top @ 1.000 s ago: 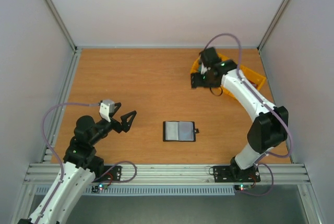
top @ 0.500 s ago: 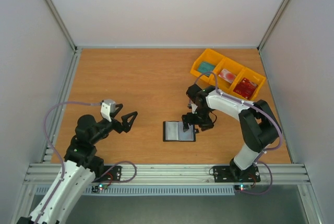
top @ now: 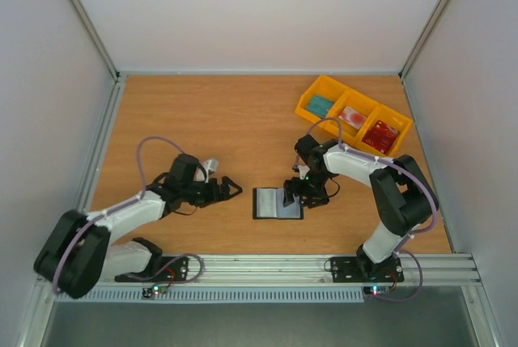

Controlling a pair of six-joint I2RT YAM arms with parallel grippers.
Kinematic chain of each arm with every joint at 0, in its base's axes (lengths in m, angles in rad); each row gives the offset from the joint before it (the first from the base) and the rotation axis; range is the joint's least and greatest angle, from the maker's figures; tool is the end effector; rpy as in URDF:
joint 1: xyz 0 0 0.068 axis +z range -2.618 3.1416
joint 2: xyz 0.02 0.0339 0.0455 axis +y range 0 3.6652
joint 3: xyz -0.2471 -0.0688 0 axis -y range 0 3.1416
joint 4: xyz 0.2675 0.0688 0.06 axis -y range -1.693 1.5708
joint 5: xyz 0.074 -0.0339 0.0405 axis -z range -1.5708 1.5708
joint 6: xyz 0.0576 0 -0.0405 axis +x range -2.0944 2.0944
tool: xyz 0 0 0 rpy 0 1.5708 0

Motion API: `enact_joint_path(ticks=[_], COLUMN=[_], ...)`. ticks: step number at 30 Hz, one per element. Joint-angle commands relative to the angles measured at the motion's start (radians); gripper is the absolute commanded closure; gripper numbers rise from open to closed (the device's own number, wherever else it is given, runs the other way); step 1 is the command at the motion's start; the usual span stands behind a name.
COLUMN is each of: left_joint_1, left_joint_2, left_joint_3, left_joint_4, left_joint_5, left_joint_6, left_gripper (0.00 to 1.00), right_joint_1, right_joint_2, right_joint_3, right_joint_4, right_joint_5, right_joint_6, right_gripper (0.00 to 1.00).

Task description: Take the credit cards out of the card holder

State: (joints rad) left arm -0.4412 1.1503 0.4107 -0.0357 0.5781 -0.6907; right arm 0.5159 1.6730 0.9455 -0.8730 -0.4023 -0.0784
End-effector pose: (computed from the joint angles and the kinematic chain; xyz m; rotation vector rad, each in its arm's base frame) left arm 0.2076 -0.1329 0.1175 -0.0011 2.5269 -1.1943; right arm 0.2334 0.1583 0.0993 0.8610 -2.8425 -0.5816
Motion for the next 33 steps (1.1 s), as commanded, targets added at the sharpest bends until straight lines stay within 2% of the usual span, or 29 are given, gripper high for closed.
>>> enact_joint_path(ticks=[1, 12, 18, 22, 27, 31, 33], left_joint_1=[-0.097, -0.149, -0.163, -0.173, -0.186, -0.224, -0.229], left_joint_2=[0.147, 0.471, 0.47, 0.449, 0.447, 0.453, 0.458], left_joint_3=[0.003, 0.11, 0.121, 0.119, 0.131, 0.157, 0.161], left_joint_4=[0.015, 0.123, 0.189, 0.201, 0.242, 0.257, 0.253], left_joint_5=[-0.043, 0.06, 0.125, 0.134, 0.169, 0.193, 0.191], left_joint_6=[-0.069, -0.066, -0.046, -0.032, -0.016, 0.014, 0.018], left_gripper=[0.01, 0.01, 0.17, 0.18, 0.3, 0.43, 0.44], right_joint_1=[0.001, 0.021, 0.022, 0.022, 0.021, 0.022, 0.022], right_joint_2=[0.025, 0.046, 0.054, 0.047, 0.021, 0.025, 0.024], right_joint_3=[-0.041, -0.075, -0.063, -0.062, -0.07, -0.071, -0.072], right_joint_4=[0.109, 0.248, 0.261, 0.251, 0.253, 0.268, 0.269], right_joint_5=[-0.065, -0.176, -0.188, -0.176, -0.161, -0.162, -0.162], right_joint_6=[-0.016, 0.027, 0.028, 0.033, 0.047, 0.057, 0.056], right_gripper=[0.12, 0.16, 0.16, 0.18, 0.2, 0.21, 0.21])
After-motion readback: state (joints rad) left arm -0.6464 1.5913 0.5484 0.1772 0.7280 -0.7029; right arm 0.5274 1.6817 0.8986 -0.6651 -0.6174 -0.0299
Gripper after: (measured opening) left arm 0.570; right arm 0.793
